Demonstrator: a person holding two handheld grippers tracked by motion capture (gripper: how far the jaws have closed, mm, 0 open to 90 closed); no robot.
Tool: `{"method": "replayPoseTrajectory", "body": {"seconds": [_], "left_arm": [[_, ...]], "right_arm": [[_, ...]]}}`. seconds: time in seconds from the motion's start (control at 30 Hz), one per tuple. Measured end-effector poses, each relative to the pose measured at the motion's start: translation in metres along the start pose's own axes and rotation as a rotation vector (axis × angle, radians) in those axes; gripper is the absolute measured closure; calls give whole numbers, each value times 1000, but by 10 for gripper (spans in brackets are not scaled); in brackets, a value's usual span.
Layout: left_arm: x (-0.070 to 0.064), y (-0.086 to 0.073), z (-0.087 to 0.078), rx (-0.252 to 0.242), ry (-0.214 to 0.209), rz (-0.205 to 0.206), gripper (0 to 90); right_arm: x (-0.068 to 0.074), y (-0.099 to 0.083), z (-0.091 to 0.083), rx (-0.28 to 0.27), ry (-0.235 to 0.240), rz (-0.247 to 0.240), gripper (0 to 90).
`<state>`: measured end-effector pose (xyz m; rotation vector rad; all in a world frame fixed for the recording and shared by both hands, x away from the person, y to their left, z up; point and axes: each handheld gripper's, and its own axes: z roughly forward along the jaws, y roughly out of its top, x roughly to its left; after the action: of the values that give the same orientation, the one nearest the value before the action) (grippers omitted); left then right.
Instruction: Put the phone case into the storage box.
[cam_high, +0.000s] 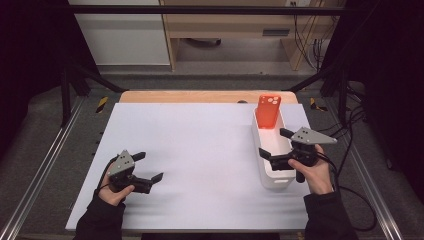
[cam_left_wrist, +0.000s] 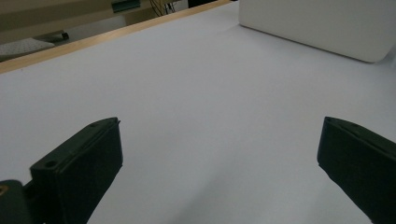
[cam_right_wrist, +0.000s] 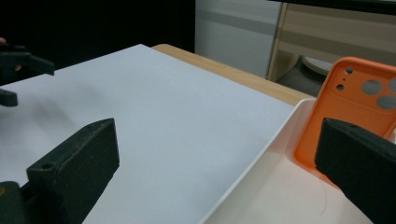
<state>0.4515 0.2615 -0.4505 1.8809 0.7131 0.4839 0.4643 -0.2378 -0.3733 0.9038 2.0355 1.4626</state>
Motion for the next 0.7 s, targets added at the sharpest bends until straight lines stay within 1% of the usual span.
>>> {"method": "replayPoseTrajectory", "body": {"seconds": [0.13, 0.2, 0.27, 0.3, 0.33, 0.43, 0.53, 0.63, 0.7], "left_arm": [[0, 1, -1, -9, -1, 1, 0], [0, 1, -2, -13, -1, 0, 0], [-1, 2, -2, -18, -2, 0, 0], [-1, 2, -3, -20, -1, 0, 0], [-1, 2, -3, -21, -4, 2, 0], [-1, 3, -4, -28, -5, 6, 0], [-1, 4, -5, -34, -5, 10, 0], [-2, 4, -6, -44, -8, 11, 0], [-2, 5, -6, -46, -7, 12, 0]], "right_arm": [[-3, -13, -10, -6, 42, 1, 5], [-3, -21, -16, -17, 75, -4, 5], [-3, -27, -20, -11, 87, -14, 4], [-4, -30, -22, -7, 88, -22, 4], [-4, -33, -24, -6, 83, -21, 4], [-8, -41, -30, -10, 65, -3, 4], [-11, -47, -34, -9, 49, 1, 4], [-14, -53, -38, 0, 48, 8, 4], [-14, -57, -41, 1, 47, 2, 4]]}}
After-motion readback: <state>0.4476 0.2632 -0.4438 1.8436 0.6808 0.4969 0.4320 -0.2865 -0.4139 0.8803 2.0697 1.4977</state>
